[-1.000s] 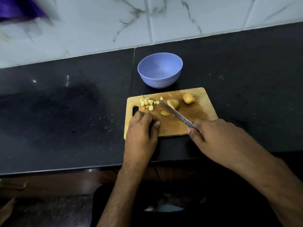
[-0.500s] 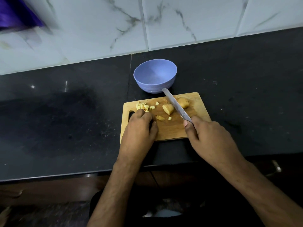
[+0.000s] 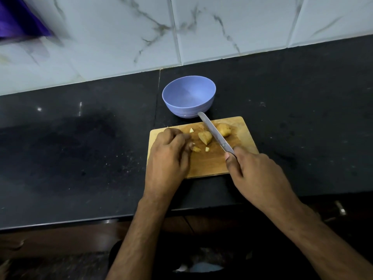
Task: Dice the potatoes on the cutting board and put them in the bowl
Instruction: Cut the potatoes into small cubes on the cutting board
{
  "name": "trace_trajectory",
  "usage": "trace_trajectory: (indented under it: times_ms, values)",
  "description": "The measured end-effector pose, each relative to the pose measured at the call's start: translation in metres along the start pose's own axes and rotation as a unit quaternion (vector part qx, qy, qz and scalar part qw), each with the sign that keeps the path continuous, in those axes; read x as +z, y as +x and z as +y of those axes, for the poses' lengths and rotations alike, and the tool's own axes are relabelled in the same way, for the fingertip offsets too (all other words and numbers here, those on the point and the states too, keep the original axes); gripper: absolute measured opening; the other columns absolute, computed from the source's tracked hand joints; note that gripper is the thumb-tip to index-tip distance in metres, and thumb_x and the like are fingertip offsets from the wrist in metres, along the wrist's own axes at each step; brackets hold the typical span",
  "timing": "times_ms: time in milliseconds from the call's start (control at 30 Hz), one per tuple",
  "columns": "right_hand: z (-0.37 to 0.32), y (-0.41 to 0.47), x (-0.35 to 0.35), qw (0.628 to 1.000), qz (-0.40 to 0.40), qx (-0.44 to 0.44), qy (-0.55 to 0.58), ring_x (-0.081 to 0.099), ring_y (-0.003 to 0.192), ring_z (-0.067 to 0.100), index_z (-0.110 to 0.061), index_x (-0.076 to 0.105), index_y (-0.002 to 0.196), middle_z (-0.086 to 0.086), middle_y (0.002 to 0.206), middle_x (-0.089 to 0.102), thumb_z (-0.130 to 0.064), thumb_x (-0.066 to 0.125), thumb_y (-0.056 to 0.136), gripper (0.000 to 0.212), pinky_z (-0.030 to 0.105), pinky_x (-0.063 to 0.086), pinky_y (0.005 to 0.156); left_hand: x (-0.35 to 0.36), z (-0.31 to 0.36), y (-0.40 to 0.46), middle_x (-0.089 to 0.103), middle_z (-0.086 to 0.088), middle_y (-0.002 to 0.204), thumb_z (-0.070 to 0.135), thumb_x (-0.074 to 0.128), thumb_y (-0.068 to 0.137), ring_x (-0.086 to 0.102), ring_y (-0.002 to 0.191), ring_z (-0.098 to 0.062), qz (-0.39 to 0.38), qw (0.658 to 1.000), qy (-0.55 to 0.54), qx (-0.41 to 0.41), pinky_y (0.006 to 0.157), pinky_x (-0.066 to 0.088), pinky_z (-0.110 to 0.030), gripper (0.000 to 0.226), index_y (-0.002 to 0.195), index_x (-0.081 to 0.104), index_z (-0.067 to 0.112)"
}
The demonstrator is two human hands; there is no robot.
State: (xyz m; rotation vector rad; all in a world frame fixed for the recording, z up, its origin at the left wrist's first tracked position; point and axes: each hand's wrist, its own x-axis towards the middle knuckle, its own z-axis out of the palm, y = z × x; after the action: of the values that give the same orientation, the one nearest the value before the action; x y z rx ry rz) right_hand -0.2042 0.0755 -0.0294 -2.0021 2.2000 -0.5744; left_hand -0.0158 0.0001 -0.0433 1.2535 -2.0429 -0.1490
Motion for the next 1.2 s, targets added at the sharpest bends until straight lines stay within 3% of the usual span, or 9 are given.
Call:
trace_trajectory:
  times_ms: [167,367,533,700,900,1200]
  values:
    - [0.002,0.001,0.005,1.0,0.008,0.0,-0.013,0.046,0.044,0.008,-0.027,0.052,0.095,-0.008,0.055,0.047,-0.047,0.029,0.103,0.032,0.023,0.027,0.043,0.01,-0.006,-0.003,0.063,0.002,0.099,0.031,0.069,0.094,0.055,0.095,-0.017,-0.043,0.999,0.031,0.003,0.083,0.049,-0.042,0.017,0.101,0.075,0.017]
    - [0.003,0.001,0.006,1.0,0.008,0.0,-0.01,0.046,0.043,0.008,-0.028,0.053,0.097,-0.008,0.055,0.047,-0.048,0.028,0.102,0.033,0.022,0.027,0.043,0.008,-0.005,-0.002,0.064,0.003,0.1,0.021,0.065,0.096,0.056,0.094,-0.015,-0.059,0.998,0.017,-0.011,0.084,0.05,-0.044,0.009,0.102,0.071,0.017]
    - [0.002,0.0,0.006,1.0,0.014,-0.001,-0.006,0.044,0.042,0.008,-0.028,0.052,0.093,-0.008,0.053,0.046,-0.048,0.029,0.102,0.032,0.022,0.026,0.043,0.006,-0.004,-0.003,0.064,0.002,0.1,0.001,0.056,0.092,0.056,0.094,-0.019,-0.068,0.997,0.02,-0.017,0.083,0.05,-0.045,0.027,0.109,0.071,0.017]
    - [0.001,-0.001,0.004,1.0,0.004,-0.004,-0.008,0.045,0.043,0.007,-0.028,0.054,0.097,-0.008,0.054,0.047,-0.047,0.028,0.102,0.032,0.019,0.025,0.043,0.005,-0.001,-0.005,0.063,0.002,0.102,0.007,0.053,0.092,0.054,0.095,-0.016,-0.065,0.998,0.017,-0.018,0.083,0.05,-0.045,0.026,0.112,0.067,0.015]
    - [0.003,0.002,0.01,1.0,0.011,0.003,-0.012,0.049,0.045,0.008,-0.03,0.054,0.097,-0.007,0.055,0.049,-0.05,0.028,0.101,0.033,0.025,0.036,0.043,0.008,-0.002,-0.004,0.059,0.009,0.095,0.043,0.065,0.094,0.051,0.088,-0.012,-0.065,0.998,0.016,0.009,0.078,0.048,-0.038,0.025,0.107,0.064,0.02]
    - [0.001,0.002,0.012,0.999,0.017,0.008,-0.029,0.05,0.046,0.008,-0.031,0.053,0.099,-0.008,0.056,0.049,-0.051,0.025,0.101,0.035,0.025,0.04,0.045,0.006,-0.001,-0.002,0.062,0.018,0.095,0.027,0.064,0.095,0.05,0.094,-0.012,-0.082,0.995,0.026,0.041,0.083,0.045,-0.045,0.008,0.103,0.064,0.03]
